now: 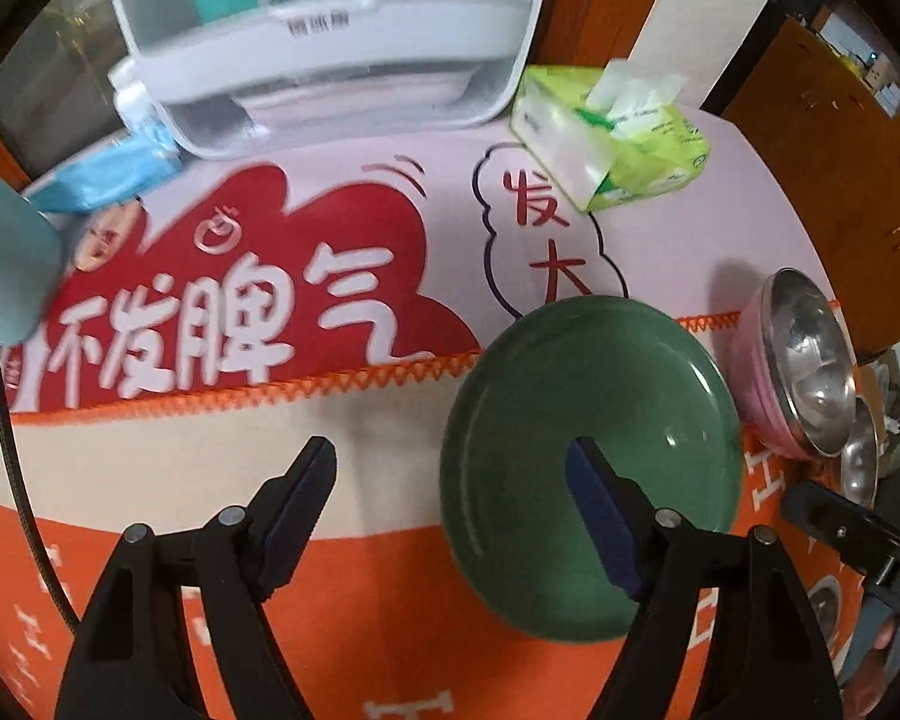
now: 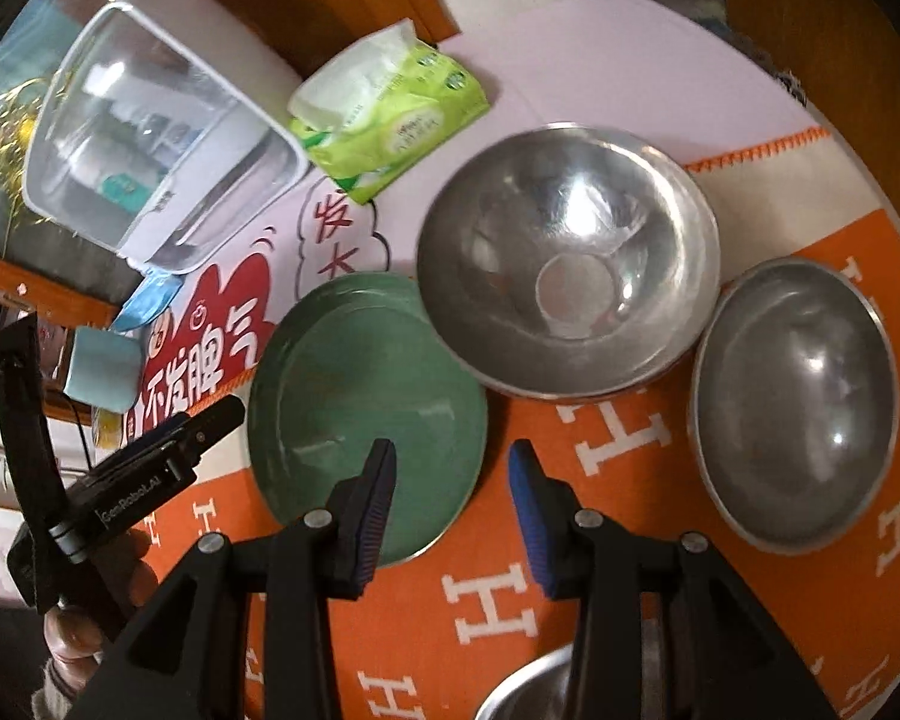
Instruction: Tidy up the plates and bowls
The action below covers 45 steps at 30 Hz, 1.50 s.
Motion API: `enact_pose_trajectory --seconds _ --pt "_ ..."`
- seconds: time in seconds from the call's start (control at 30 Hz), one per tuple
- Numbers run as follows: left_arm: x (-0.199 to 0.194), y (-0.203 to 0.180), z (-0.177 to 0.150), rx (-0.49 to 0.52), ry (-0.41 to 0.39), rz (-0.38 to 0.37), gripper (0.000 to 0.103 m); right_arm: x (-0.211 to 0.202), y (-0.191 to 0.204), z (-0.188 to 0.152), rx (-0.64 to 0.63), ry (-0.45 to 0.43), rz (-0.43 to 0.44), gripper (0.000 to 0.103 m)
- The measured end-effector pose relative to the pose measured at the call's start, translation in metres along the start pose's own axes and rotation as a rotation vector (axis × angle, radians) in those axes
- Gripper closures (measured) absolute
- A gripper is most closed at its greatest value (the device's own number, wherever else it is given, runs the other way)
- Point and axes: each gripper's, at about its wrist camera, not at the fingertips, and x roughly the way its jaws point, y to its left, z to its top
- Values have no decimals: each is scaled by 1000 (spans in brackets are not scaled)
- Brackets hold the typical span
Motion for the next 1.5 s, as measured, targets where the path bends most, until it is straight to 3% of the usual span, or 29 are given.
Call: enact_pose_trajectory --seconds 0.1,0.4,0.5,0.6,0.93,1.13,1.5 --pt "15 -3 -1 -1 19 -15 29 10 -5 6 17 16 17 74" --pt "41 -6 -3 1 71 -66 45 34 -4 14 -14 53 5 84" --pt "43 -8 -3 19 67 -79 54 38 -6 15 -13 58 6 87" --pt "43 -9 -1 40 76 -88 69 42 -7 16 -17 61 5 92" --pt "45 14 4 -8 85 -126 88 49 -7 15 -28 57 -18 98" --pt "37 18 0 -18 94 -141 92 48 1 8 -80 55 -53 97" --pt "0 38 -35 -54 76 -150 94 30 9 -17 -109 68 14 97"
